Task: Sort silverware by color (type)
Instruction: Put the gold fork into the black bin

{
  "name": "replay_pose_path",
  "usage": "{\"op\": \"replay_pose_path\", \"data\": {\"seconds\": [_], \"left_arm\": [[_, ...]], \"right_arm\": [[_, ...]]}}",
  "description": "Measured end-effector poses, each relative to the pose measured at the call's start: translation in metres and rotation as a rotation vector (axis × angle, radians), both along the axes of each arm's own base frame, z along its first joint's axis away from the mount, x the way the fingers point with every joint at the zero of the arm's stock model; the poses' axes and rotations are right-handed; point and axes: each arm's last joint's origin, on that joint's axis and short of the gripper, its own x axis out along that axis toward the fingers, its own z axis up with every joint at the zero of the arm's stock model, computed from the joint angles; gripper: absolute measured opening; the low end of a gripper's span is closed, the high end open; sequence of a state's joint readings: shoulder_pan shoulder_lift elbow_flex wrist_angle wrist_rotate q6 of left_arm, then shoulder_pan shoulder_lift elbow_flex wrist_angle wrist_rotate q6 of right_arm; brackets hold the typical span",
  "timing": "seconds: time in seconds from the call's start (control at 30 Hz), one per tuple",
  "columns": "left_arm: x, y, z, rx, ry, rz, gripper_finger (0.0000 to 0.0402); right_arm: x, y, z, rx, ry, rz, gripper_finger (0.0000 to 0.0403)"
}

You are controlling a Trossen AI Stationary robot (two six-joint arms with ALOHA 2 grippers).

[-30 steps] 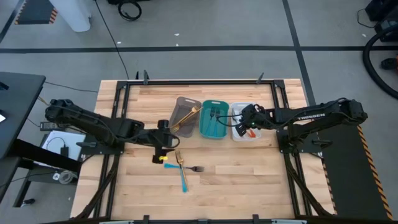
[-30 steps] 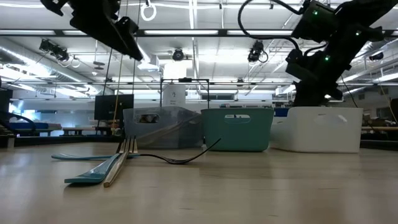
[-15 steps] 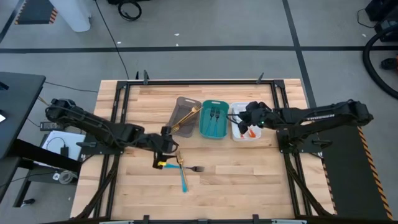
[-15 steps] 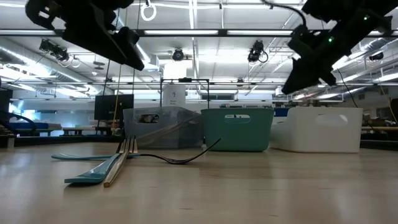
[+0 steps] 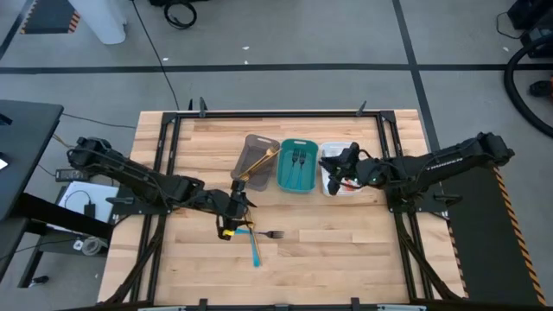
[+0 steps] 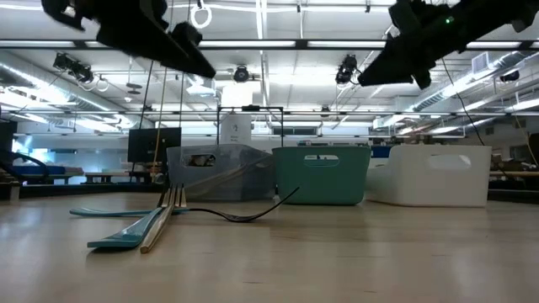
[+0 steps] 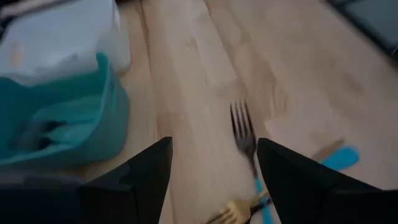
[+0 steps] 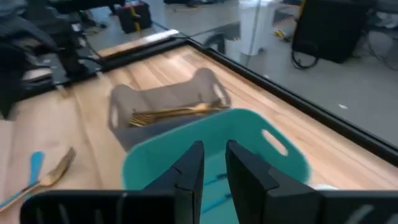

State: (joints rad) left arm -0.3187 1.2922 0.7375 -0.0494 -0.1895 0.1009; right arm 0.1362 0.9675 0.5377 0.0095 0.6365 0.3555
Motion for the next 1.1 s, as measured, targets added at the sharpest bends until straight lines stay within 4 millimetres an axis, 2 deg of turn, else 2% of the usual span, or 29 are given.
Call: {"op": "replay_pose_path", "data": {"seconds": [0.17,0.37,0.53,0.77,1.1], "left_arm": [[0.007,-0.003,-0.019,0.039,0.079,-0.026,0.0244],[0.010,-0.009,-0.037,0.041,0.166,-0.166,0.0244],[0.010,-0.014,-0.037,0.024,0.162,-0.217,0.0244],[0.010,-0.014,-0.038,-0.014,0.184,-0.247,0.0242],[0.010,-0.014,-0.037,-0.037,0.182,-0.235,0.0210]], "right_arm": [[0.010,0.013,-0.004,-0.007,-0.023,0.057,0.0075],[0.025,0.030,-0.013,0.006,-0.056,0.117,0.0075],[0.040,0.043,-0.023,0.010,-0.104,0.155,0.0075],[0.056,0.051,-0.041,0.018,-0.131,0.166,0.0075],[0.068,0.068,-0.055,0.084,-0.226,0.205,0.0075]]}}
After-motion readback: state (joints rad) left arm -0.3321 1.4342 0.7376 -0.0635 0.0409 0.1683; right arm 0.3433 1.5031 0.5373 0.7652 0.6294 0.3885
